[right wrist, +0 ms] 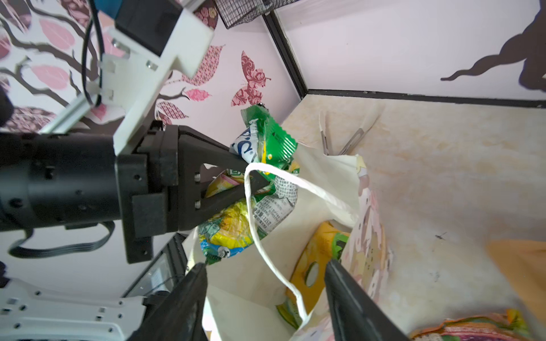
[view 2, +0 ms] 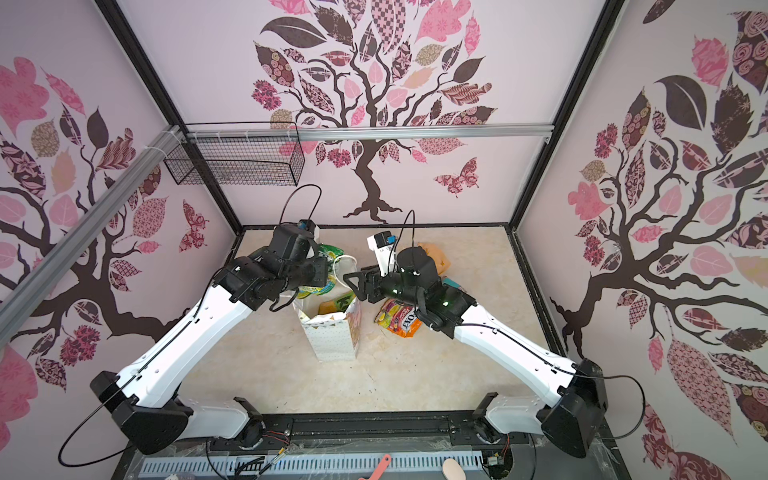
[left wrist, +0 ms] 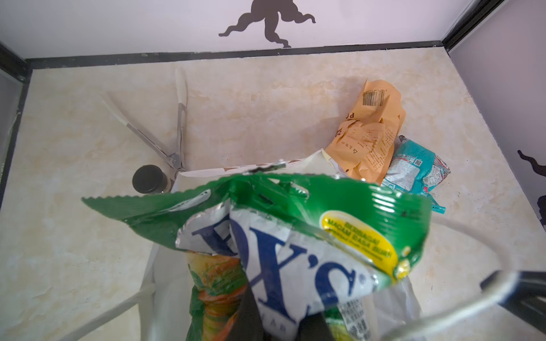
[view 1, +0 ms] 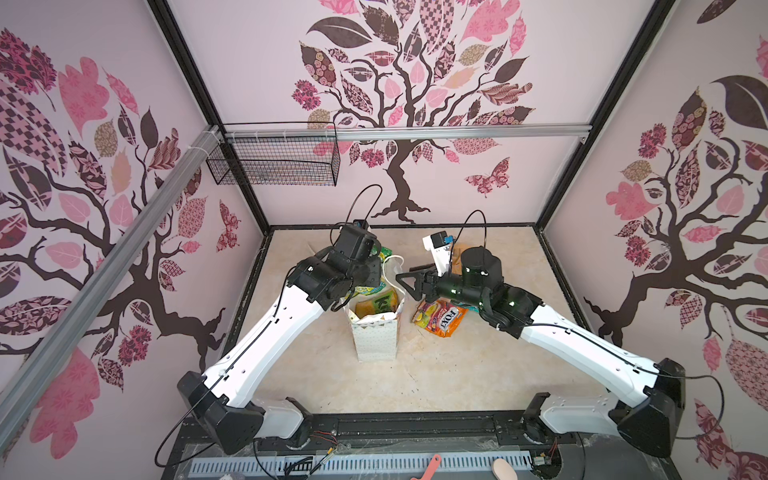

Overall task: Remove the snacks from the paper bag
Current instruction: 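Lift the Spring Tea pack up out of the bag with the left gripper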

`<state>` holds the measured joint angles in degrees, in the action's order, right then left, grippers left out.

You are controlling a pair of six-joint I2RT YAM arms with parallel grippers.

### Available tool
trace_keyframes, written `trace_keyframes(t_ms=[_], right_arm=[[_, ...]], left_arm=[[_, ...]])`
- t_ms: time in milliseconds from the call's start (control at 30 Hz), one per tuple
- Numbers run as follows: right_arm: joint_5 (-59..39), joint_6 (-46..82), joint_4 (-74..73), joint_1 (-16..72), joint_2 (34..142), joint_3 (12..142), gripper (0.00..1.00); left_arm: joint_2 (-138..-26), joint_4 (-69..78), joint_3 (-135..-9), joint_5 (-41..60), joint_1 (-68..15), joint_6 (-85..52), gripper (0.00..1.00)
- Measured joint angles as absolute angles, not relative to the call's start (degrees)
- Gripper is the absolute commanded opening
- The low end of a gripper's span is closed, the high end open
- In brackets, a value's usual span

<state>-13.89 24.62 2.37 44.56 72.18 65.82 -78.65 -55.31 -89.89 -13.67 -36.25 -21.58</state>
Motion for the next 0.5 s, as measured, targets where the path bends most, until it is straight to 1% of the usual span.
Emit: trace_keyframes(t_ms=[133, 300, 500], right_arm=[[-13.43, 24.27, 2.37, 44.56, 70.35, 65.82, 0.82], [-13.67, 24.43, 2.35, 44.56, 68.62, 65.82, 0.87], [-14.50, 25.41, 3.81, 44.56, 68.38, 67.51, 0.89]], left_arm=[[-78.65, -56.55, -91.94, -14.59, -36.25, -20.95, 0.00], [-78.63, -58.50, -96.33, -15.79, -36.38, -20.91, 0.00], [-78.59, -59.27, -102.59, -17.37, -39.11, -20.82, 0.00]])
